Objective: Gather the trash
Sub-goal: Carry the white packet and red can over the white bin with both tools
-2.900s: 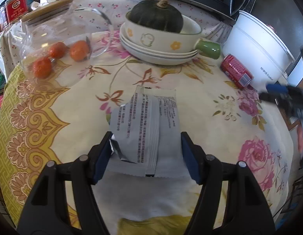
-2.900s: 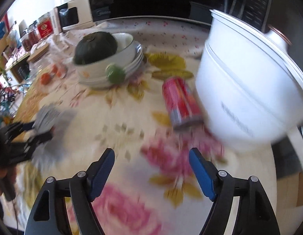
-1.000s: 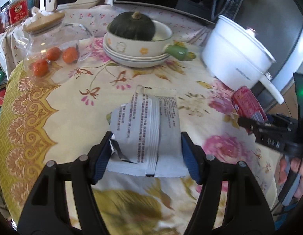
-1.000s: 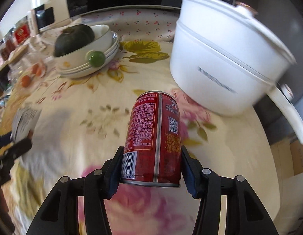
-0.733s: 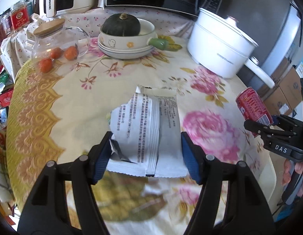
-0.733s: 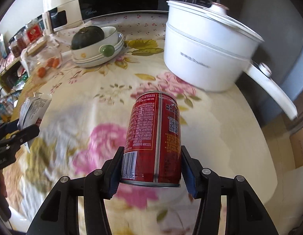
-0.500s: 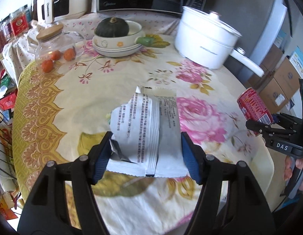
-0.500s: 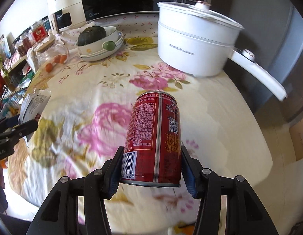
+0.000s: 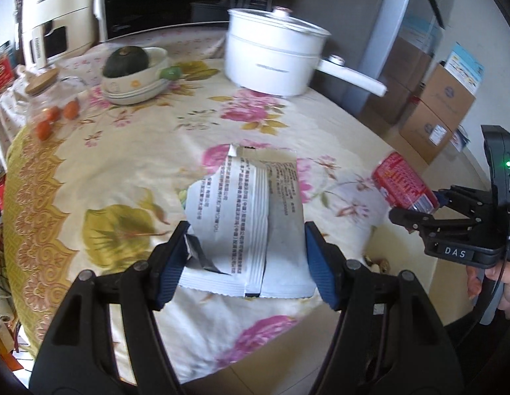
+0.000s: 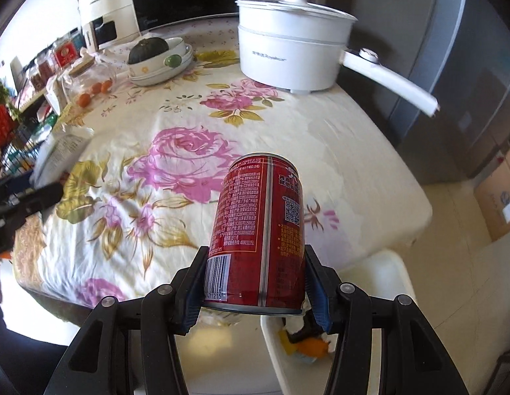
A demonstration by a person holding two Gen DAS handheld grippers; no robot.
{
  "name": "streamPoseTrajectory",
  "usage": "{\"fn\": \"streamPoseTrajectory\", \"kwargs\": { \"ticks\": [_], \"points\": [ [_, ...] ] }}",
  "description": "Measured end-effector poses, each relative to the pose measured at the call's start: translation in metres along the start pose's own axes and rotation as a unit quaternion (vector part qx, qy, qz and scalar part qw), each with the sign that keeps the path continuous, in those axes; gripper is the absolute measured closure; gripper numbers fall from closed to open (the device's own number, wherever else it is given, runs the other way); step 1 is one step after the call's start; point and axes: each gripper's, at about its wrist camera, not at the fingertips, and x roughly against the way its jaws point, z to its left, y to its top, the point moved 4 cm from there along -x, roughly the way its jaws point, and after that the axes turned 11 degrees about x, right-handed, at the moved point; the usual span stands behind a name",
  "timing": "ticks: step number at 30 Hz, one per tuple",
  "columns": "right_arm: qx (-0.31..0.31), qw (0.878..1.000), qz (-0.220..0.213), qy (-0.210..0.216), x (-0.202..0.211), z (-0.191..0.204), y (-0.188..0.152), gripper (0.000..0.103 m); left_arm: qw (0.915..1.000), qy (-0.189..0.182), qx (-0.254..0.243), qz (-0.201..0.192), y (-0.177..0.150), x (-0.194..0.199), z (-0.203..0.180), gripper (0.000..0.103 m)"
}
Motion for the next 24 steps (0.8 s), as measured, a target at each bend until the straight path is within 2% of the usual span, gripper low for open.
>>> {"fn": "streamPoseTrajectory", "kwargs": {
  "ticks": [3,11,16,24],
  "points": [
    [0.010,1.000,-0.006,-0.007,0.005,-0.005,-0.010,0.048,0.9998,-0.016,-0.006,0.004,-0.004,-0.002,-0.015,0.034],
    [-0.011,1.000,0.018,-0.014,0.000,-0.043,-0.050,0.048,0.9981,-0.039,-0.025,0.039,-0.017,-0.028,-0.056,0.034],
    [-0.041,0.998,0.031,-0.024,0.002,-0.075,-0.078,0.048,0.9945,-0.057,-0.067,0.055,-0.030,-0.044,-0.102,0.034],
    [-0.090,0.994,0.053,-0.038,0.007,-0.120,-0.120,0.048,0.9824,-0.078,-0.145,0.089,-0.063,-0.076,-0.176,0.034]
  ]
}}
